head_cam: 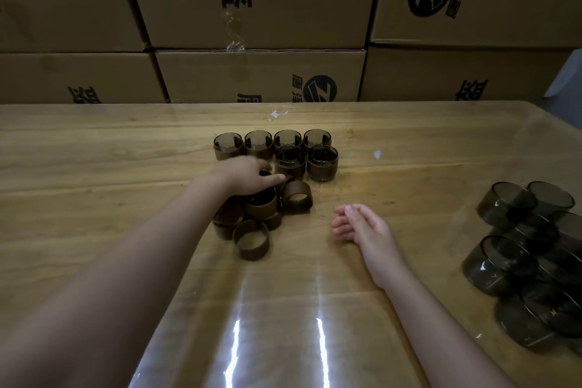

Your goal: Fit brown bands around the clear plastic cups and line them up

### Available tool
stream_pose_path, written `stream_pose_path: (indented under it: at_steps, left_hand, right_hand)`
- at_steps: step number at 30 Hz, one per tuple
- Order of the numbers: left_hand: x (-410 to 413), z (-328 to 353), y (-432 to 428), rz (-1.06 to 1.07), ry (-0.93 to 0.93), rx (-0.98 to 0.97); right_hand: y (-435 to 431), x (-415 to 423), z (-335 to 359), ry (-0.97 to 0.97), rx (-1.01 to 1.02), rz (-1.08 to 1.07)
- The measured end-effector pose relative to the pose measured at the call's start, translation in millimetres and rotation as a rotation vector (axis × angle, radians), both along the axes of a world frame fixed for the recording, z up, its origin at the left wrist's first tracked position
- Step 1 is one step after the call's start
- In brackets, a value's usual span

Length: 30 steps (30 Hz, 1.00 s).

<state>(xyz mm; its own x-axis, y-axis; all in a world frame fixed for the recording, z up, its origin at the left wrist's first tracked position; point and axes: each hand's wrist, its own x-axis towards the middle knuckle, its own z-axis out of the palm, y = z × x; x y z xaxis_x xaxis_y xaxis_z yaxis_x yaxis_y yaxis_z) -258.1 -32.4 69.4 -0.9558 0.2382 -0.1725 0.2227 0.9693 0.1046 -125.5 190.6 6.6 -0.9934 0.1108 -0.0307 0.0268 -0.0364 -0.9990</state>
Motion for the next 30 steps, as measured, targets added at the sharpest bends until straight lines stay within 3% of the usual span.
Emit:
stream_pose_path:
  at_steps: [11,21,23,26,28,30]
  left_hand:
    - [3,-1,0,-0.088,-0.061,-0.123]
    - [25,3,5,-0.163,0.190,-0.122]
    - [40,7,7,-0.190,0.288,0.013]
    - [86,3,20,-0.243,0.428,0.434]
    - [122,-9,33,-0.276,0.443,0.634]
    - [154,-25,46,-0.317,0.287,0.760]
  right_hand:
    - [0,-1,1,0.005,-0.005,0.014]
    - [1,0,-2,0.031,0.000,0.000]
    - [1,0,-3,0.035,0.000,-0.010]
    - [0,-2,-9,0.087,0.049,-0.080]
    - [0,-1,-12,0.182,0.225,-0.180]
    - [9,-3,-13,0.306,0.540,-0.303]
